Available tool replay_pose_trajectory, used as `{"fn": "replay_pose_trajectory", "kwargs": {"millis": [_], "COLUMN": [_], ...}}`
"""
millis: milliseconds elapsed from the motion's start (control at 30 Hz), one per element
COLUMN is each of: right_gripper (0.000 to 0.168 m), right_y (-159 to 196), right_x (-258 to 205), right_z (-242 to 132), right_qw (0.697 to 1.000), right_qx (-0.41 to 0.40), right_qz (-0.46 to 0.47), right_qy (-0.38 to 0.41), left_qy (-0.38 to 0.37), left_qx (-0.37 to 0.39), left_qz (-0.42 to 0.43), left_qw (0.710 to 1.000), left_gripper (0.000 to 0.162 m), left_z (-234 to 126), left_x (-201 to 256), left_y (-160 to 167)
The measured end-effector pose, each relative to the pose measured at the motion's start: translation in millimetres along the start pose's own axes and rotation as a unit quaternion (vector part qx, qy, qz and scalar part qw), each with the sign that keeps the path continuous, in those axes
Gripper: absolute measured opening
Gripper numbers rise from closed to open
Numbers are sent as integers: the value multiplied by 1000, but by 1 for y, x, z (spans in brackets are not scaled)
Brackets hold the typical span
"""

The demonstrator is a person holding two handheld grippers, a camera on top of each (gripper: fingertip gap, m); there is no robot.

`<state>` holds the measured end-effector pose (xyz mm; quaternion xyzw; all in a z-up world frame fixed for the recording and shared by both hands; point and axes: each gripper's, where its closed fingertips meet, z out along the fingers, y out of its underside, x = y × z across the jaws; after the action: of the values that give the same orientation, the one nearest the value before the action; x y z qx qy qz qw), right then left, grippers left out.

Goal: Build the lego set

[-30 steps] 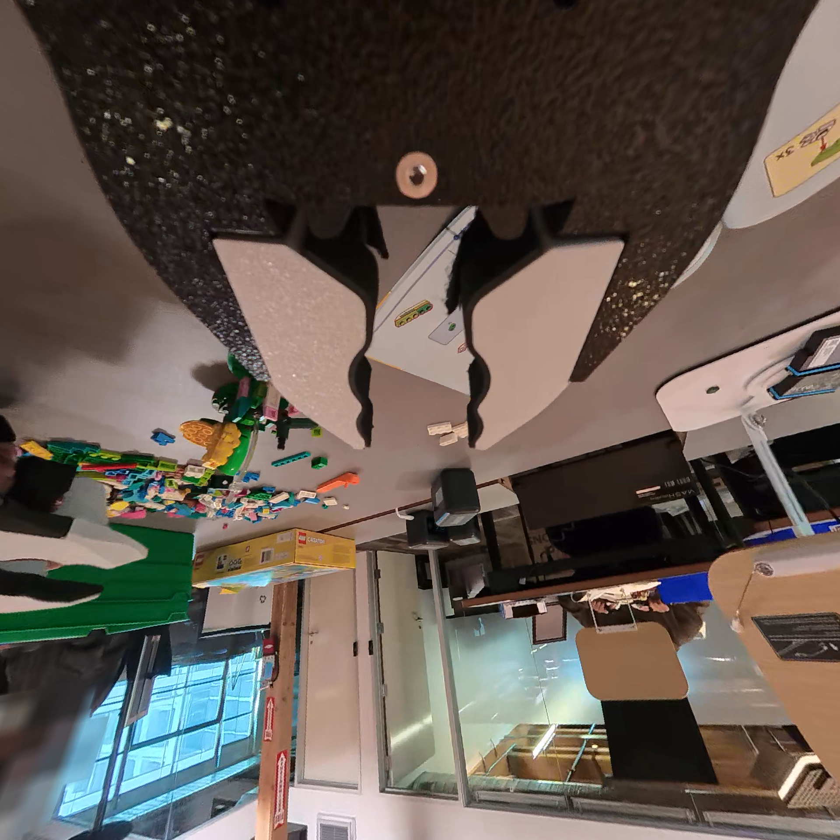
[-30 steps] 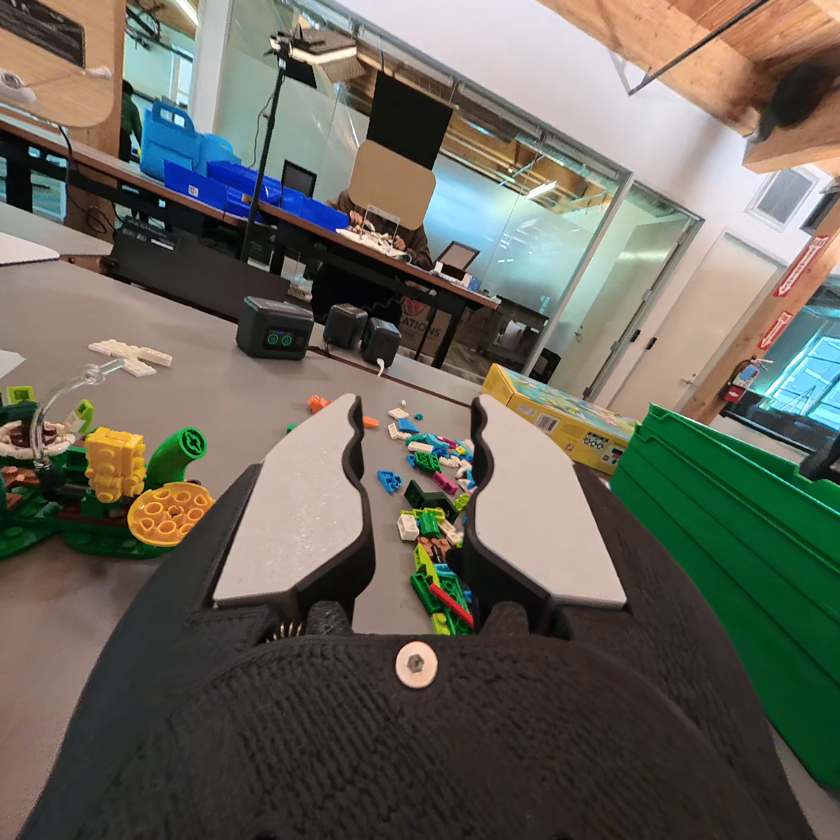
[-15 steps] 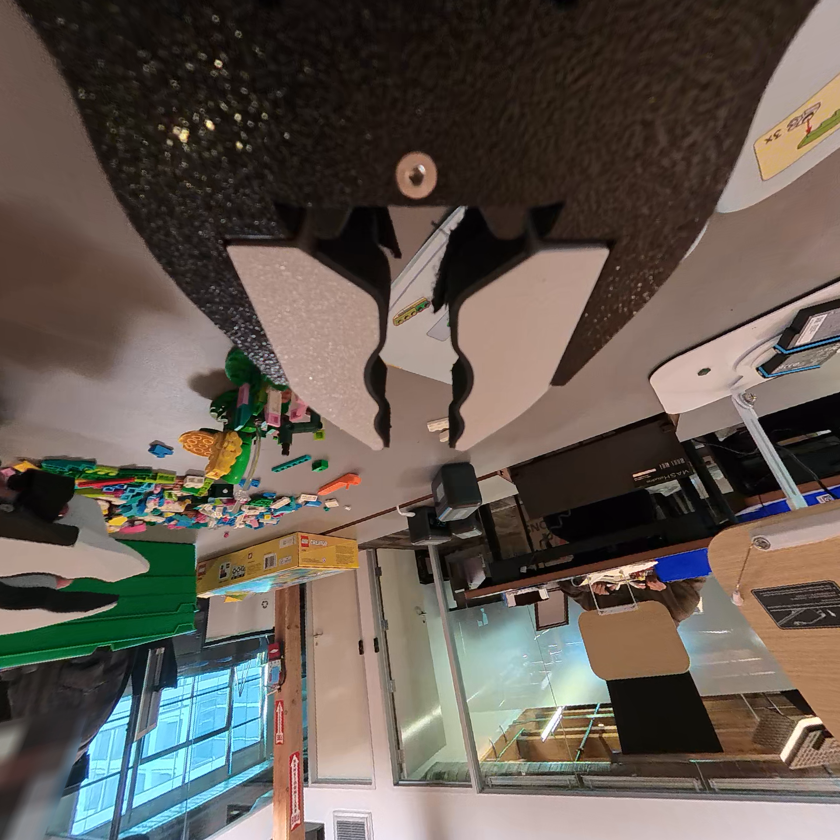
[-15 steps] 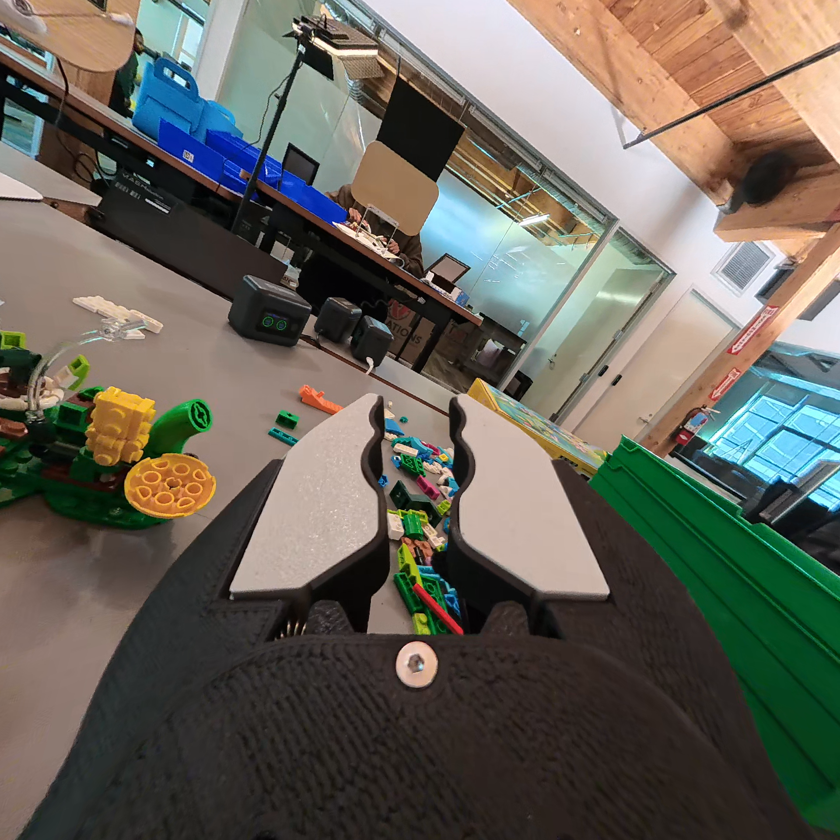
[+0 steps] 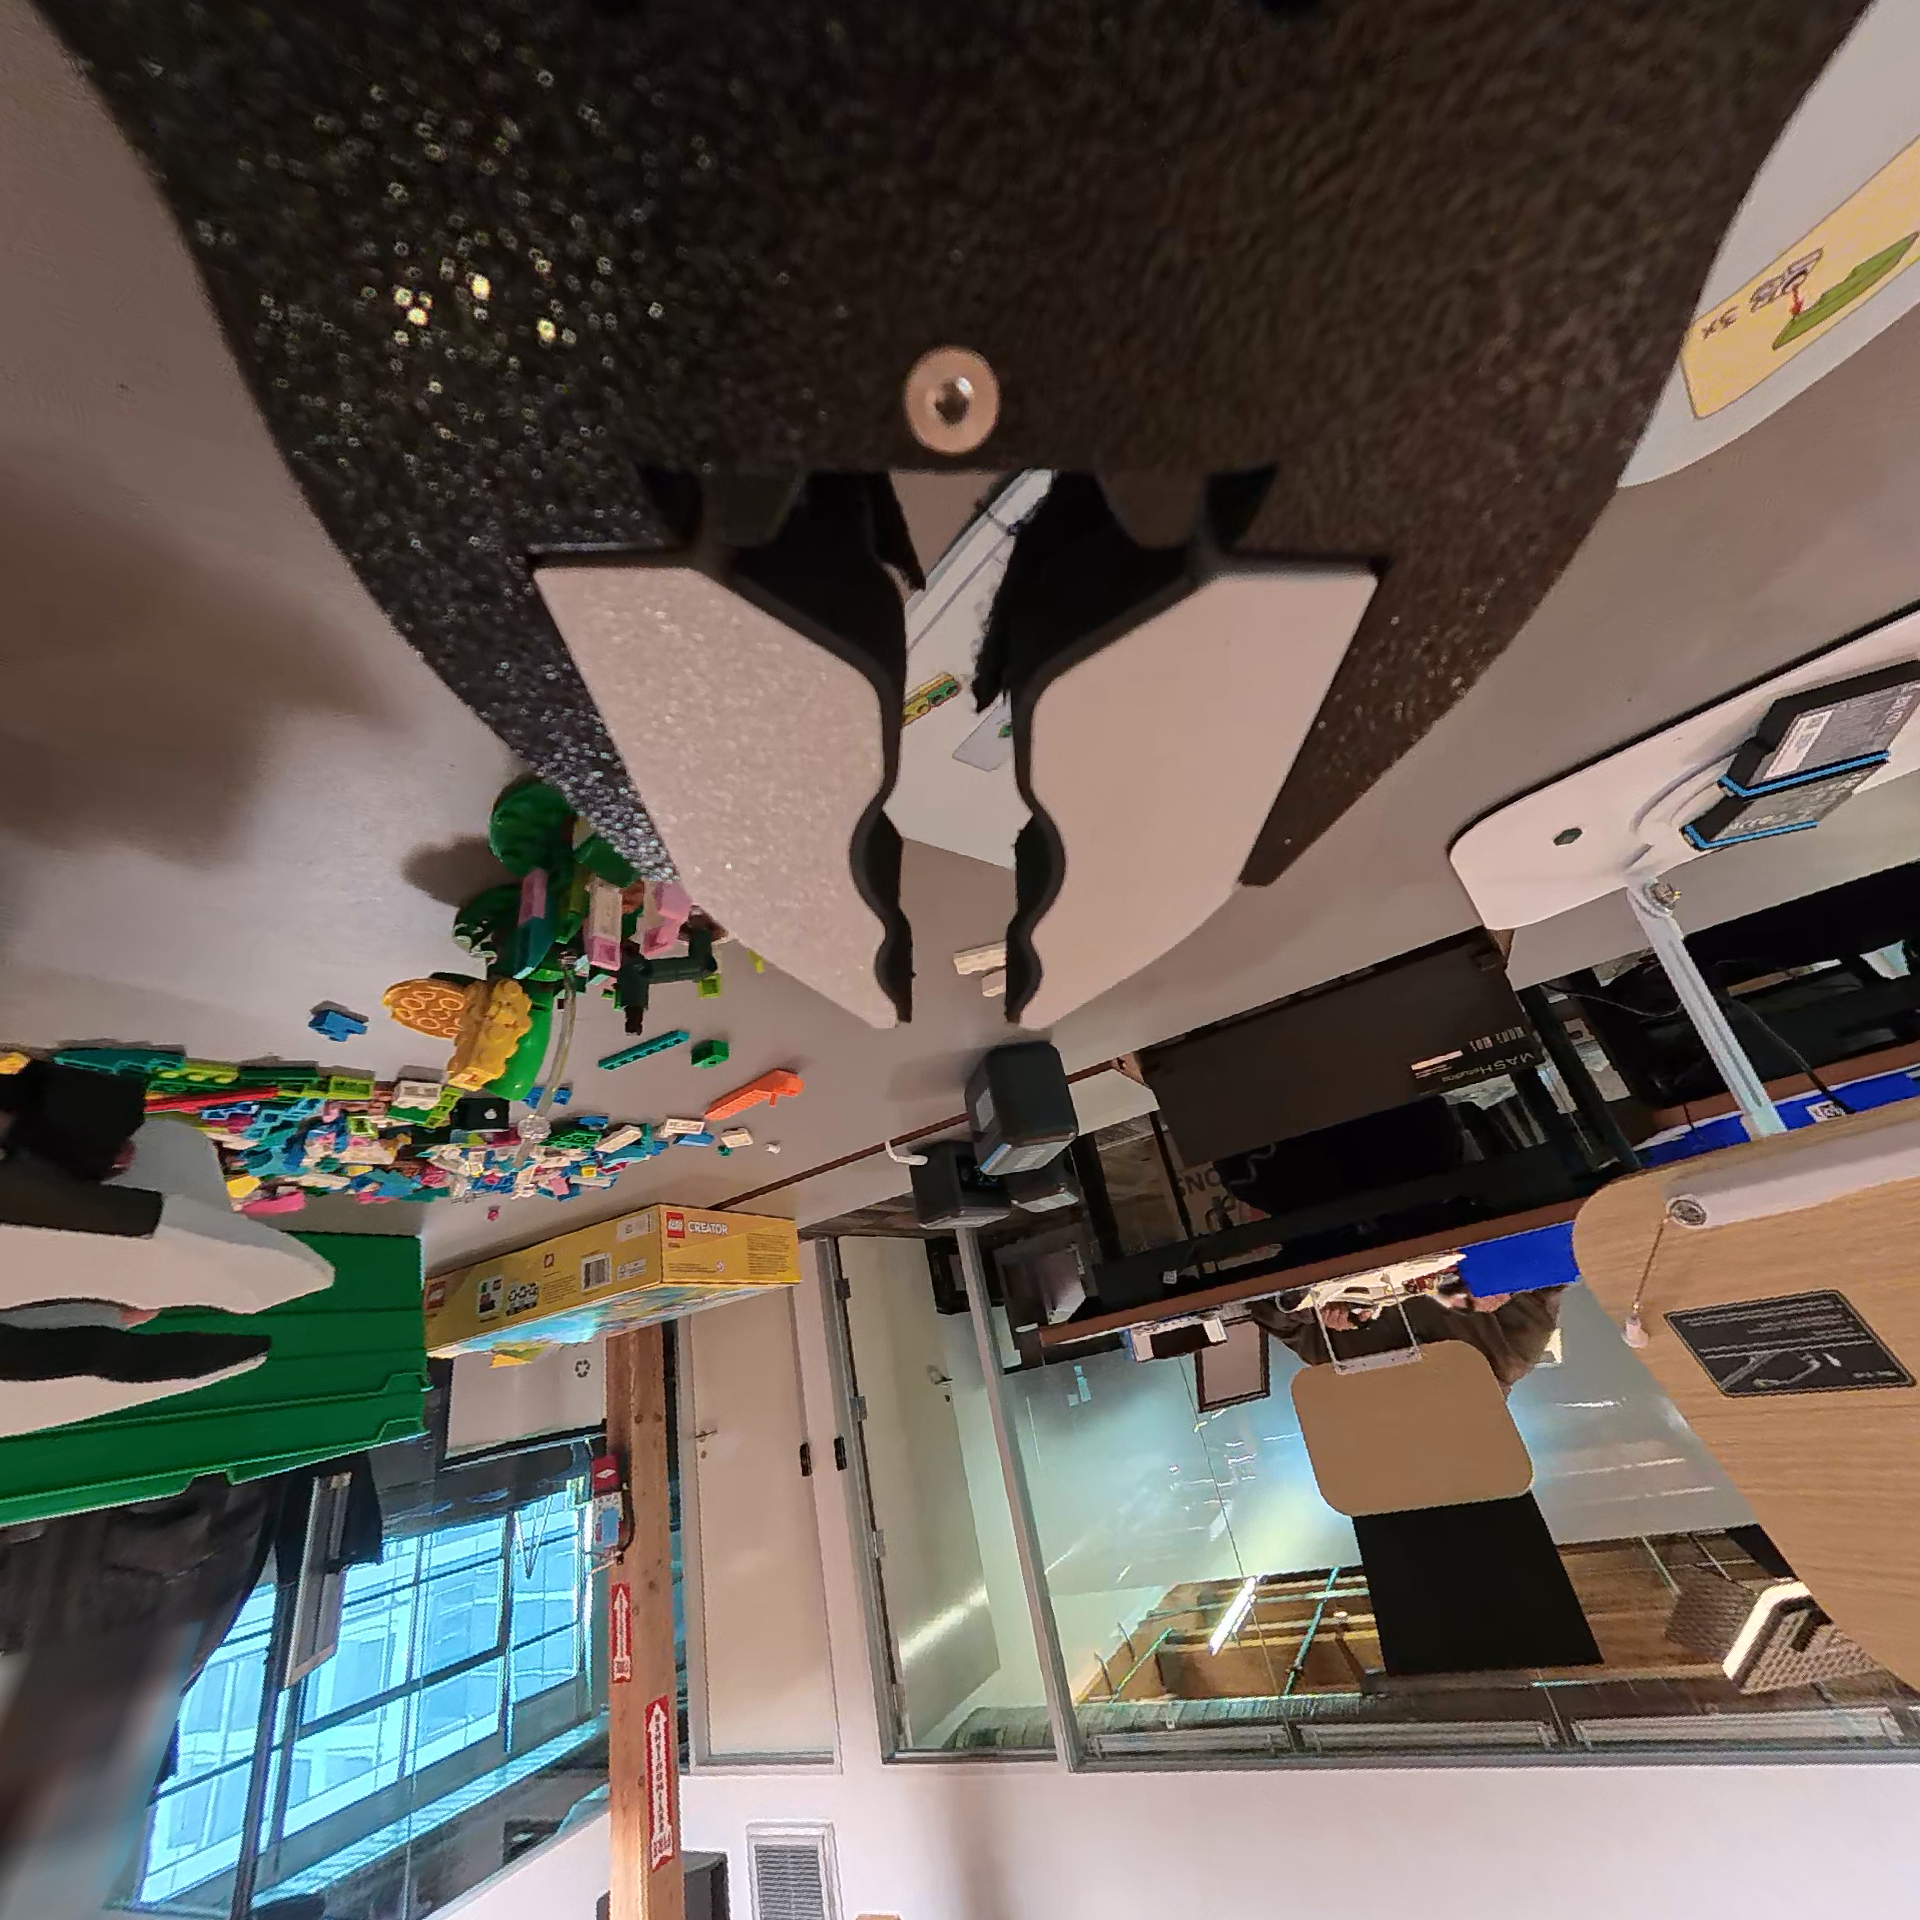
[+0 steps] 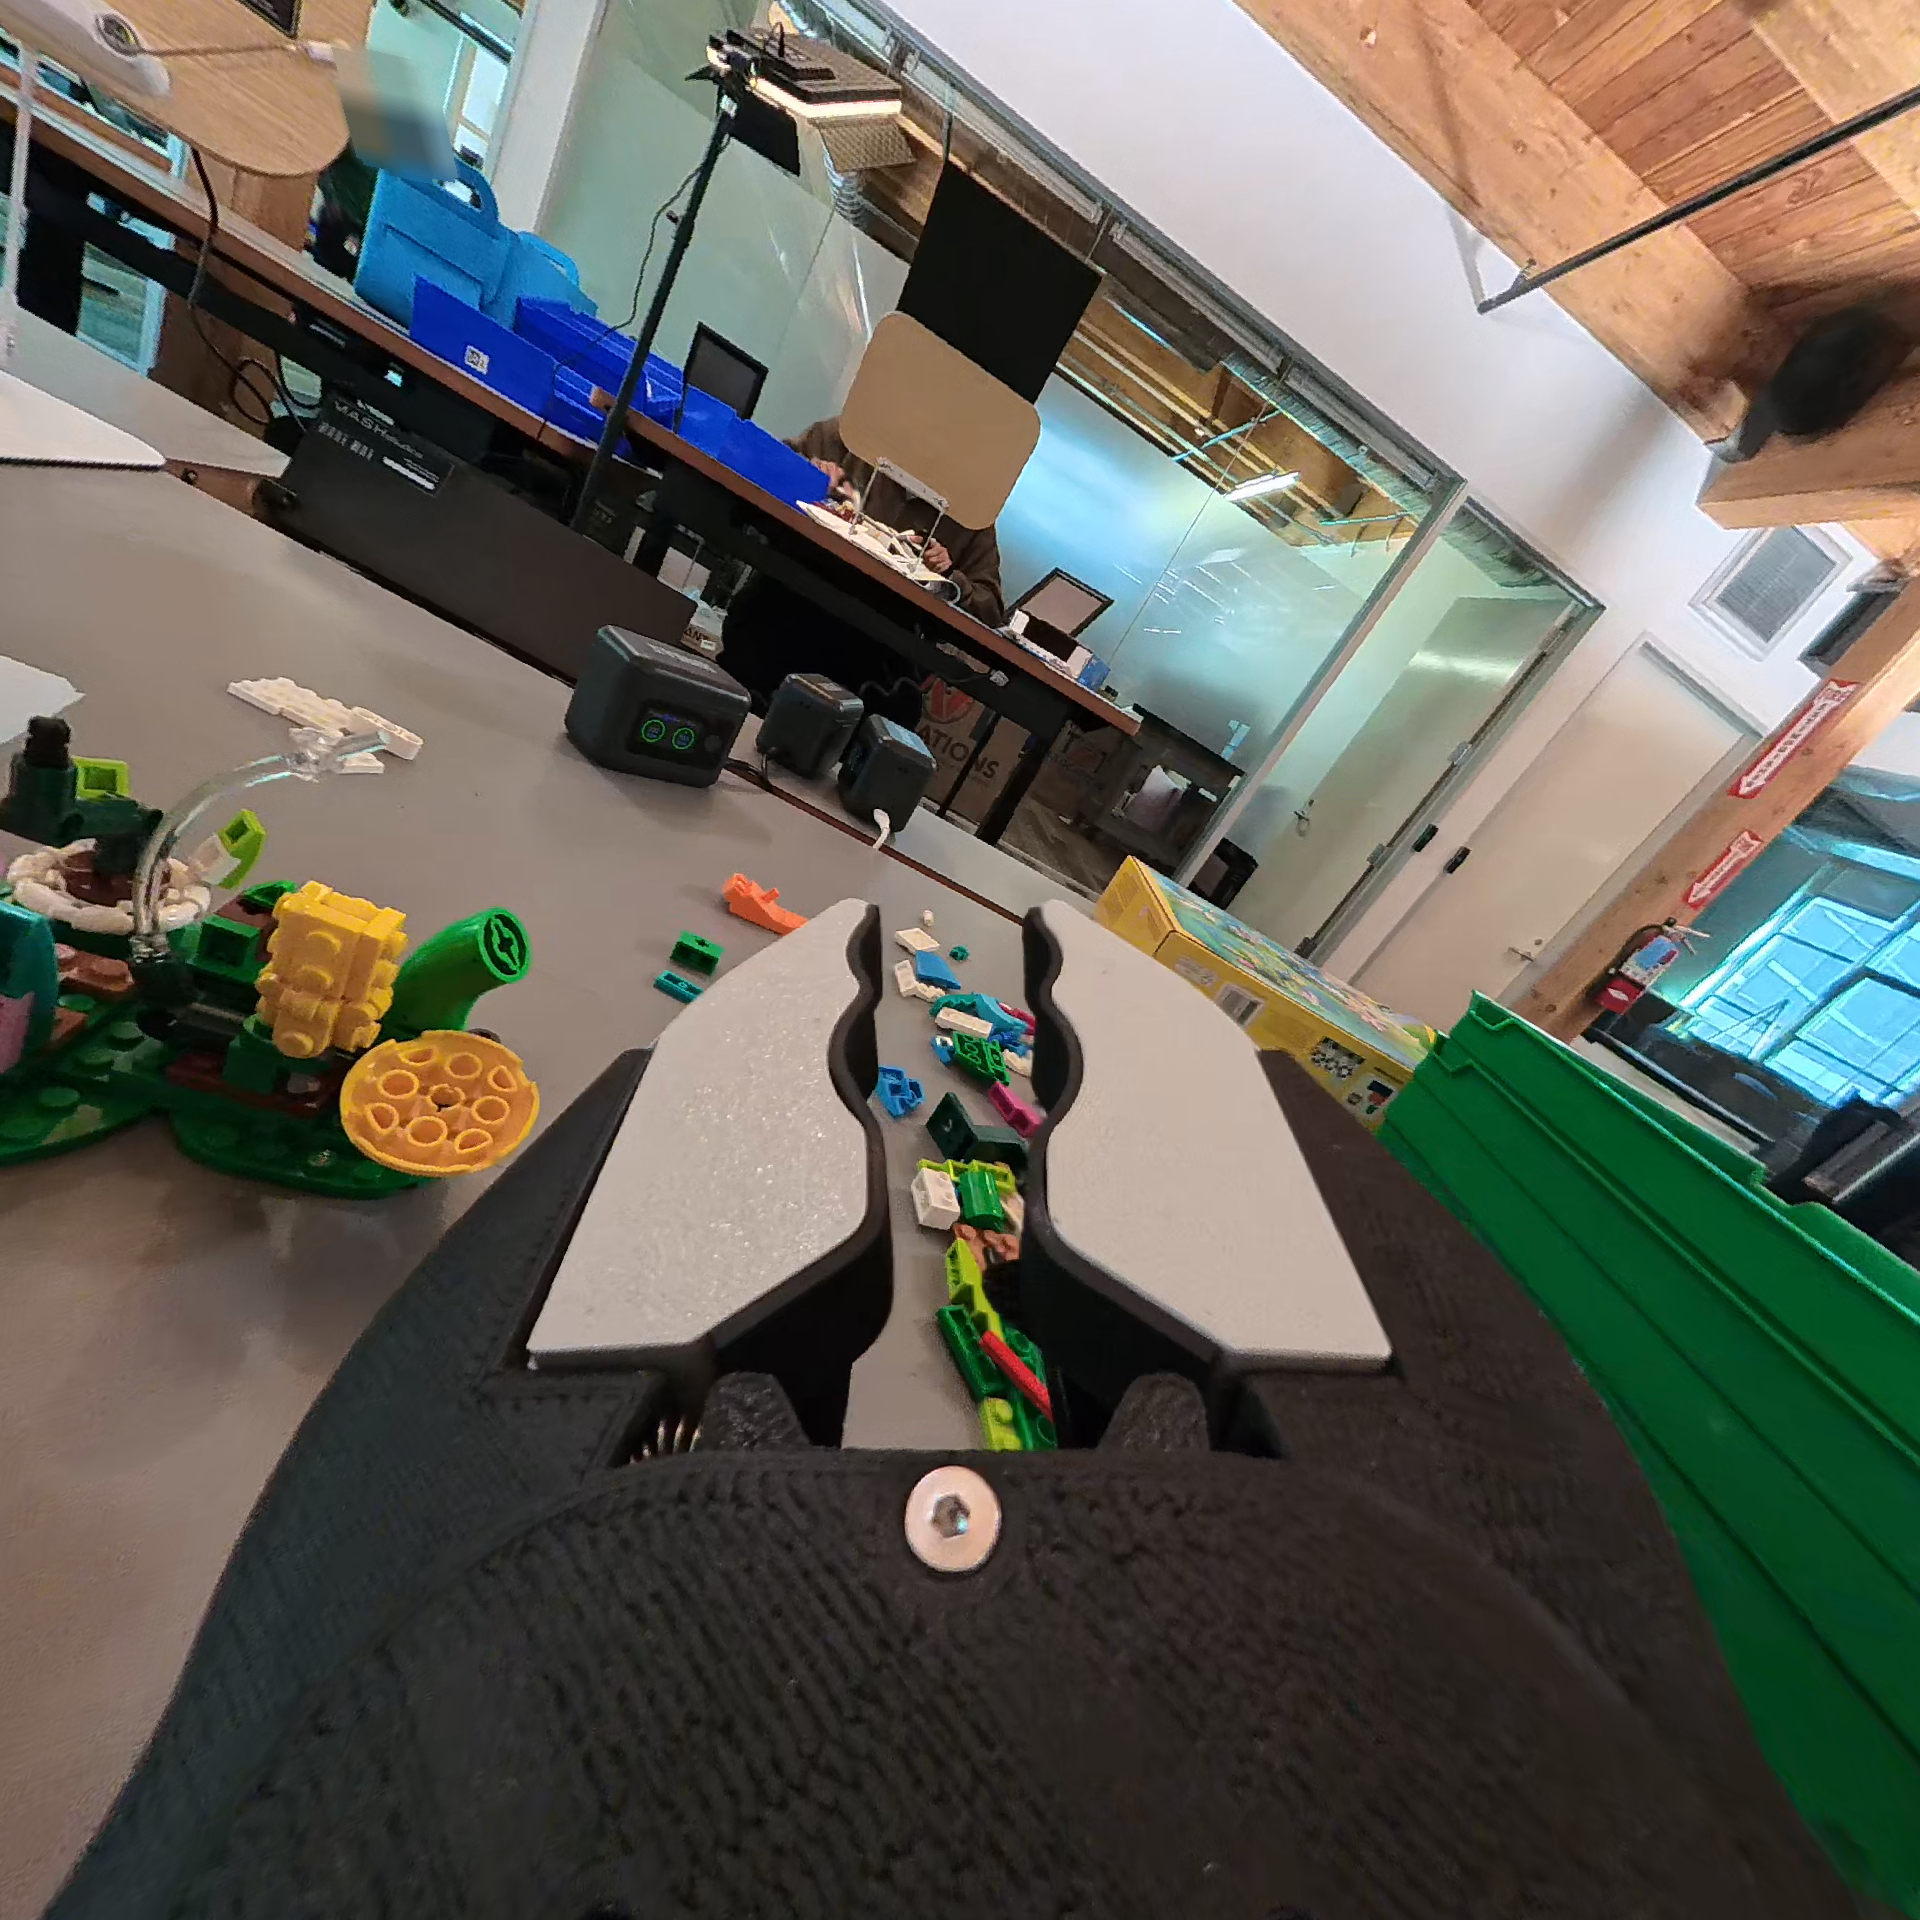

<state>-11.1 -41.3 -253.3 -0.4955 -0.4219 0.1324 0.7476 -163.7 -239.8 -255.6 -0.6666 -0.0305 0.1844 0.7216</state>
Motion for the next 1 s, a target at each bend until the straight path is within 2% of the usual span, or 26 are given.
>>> {"fn": "replay_pose_trajectory", "kwargs": {"millis": [900, 1000], "right_gripper": [23, 16], "right_y": [-1, -2], "right_x": [3, 7], "right_z": [-2, -2], "right_qw": [1000, 1000], "right_qx": [2, 7], "right_qz": [18, 29], "right_qy": [4, 3], "left_qy": [-6, -7], "left_qx": [7, 9], "left_qz": [10, 12], "left_qw": [1000, 1000], "left_gripper": [6, 5], "left_z": [1, 1], "left_x": [0, 0], "left_y": [1, 0]}}
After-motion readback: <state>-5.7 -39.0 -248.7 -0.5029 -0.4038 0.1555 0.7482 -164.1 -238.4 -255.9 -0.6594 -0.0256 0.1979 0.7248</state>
